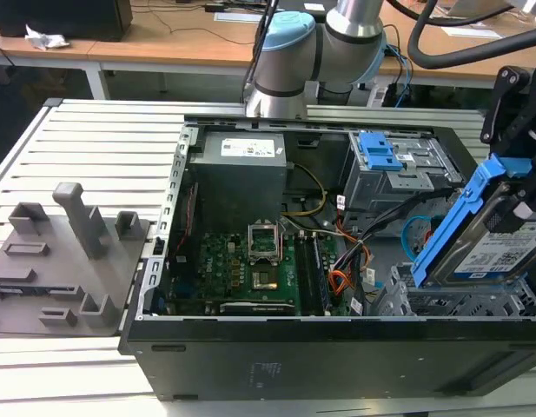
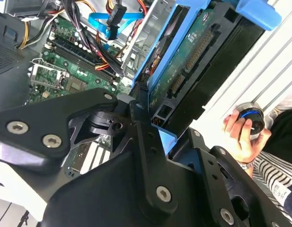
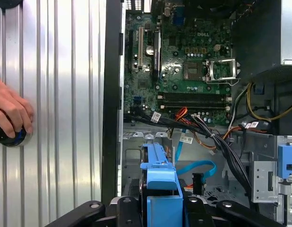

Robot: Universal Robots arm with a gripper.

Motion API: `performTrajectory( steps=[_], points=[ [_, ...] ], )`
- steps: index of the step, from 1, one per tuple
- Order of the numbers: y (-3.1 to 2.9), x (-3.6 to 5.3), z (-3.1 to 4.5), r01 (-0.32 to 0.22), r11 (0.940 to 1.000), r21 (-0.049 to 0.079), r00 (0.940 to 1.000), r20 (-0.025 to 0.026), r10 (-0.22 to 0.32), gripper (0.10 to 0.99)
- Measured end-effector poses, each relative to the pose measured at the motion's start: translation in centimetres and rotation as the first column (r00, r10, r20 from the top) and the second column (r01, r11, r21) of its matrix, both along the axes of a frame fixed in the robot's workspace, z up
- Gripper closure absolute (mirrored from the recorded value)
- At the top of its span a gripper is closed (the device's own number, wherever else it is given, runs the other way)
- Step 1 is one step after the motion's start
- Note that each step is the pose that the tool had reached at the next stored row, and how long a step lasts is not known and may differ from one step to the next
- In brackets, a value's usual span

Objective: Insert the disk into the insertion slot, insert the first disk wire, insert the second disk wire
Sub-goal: 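Insert the disk into the insertion slot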

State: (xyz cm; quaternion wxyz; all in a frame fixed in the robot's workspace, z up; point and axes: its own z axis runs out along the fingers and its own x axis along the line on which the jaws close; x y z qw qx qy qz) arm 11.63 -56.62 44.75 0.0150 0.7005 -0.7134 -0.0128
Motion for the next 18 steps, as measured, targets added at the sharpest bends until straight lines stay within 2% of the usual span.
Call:
performTrajectory(
  steps=[3, 6, 11, 14, 18],
  points=[
    [0.53, -0.01, -0.23, 0.0, 1.0, 0.0, 1.0, 0.0, 0.0, 0.722],
    [0.77, -0.04, -0.5, 0.0, 1.0, 0.0, 1.0, 0.0, 0.0, 0.722],
    [0.82, -0.27, -1.33, 0.0, 1.0, 0.0, 1.0, 0.0001, 0.0, 0.722],
    [0.86, -0.28, -1.57, 0.006, 1.0, 0.0, 1.0, -0.0001, -0.006, 0.722],
    [0.86, -0.28, -2.36, 0.007, 1.0, 0.0, 1.0, 0.0, -0.007, 0.722]
  ],
)
